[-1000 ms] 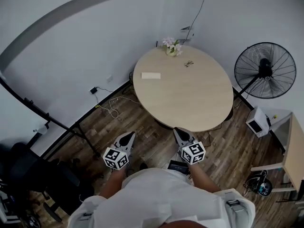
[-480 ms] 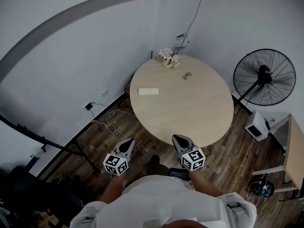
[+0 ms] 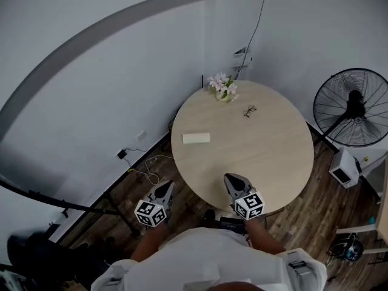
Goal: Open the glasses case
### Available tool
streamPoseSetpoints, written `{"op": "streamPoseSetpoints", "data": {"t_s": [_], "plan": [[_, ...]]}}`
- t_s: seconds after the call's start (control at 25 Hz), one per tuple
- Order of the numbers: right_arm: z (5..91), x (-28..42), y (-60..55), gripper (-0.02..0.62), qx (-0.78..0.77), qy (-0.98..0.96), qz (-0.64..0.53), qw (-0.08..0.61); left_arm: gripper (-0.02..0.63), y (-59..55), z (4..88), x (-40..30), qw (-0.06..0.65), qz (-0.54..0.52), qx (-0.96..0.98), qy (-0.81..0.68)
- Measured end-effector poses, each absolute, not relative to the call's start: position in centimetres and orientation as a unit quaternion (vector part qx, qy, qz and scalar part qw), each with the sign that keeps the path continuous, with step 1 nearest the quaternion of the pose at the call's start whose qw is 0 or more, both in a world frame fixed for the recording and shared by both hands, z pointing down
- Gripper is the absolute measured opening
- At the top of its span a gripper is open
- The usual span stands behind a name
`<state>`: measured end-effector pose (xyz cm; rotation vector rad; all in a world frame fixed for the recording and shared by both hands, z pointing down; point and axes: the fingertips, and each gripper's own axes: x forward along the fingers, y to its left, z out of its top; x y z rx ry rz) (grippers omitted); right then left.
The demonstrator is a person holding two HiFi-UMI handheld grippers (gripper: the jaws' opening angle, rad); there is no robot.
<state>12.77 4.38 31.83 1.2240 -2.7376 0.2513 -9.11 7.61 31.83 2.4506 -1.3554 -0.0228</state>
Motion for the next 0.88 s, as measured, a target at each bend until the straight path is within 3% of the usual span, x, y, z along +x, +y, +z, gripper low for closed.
{"op": "streamPoseSetpoints", "data": {"t_s": [0.32, 0.88], "plan": [[32.6, 14.8, -4.2, 0.026, 0.418, -0.901, 0.076, 0.083, 0.013, -0.5, 31.6, -9.9, 0.161, 0.008, 0.848, -0.505], [36.6, 10.8, -14.4, 0.026, 0.415, -0.899, 0.04, 0.134, 0.014, -10.8, 36.4, -13.7, 0.15, 0.049, 0.855, -0.495]]}}
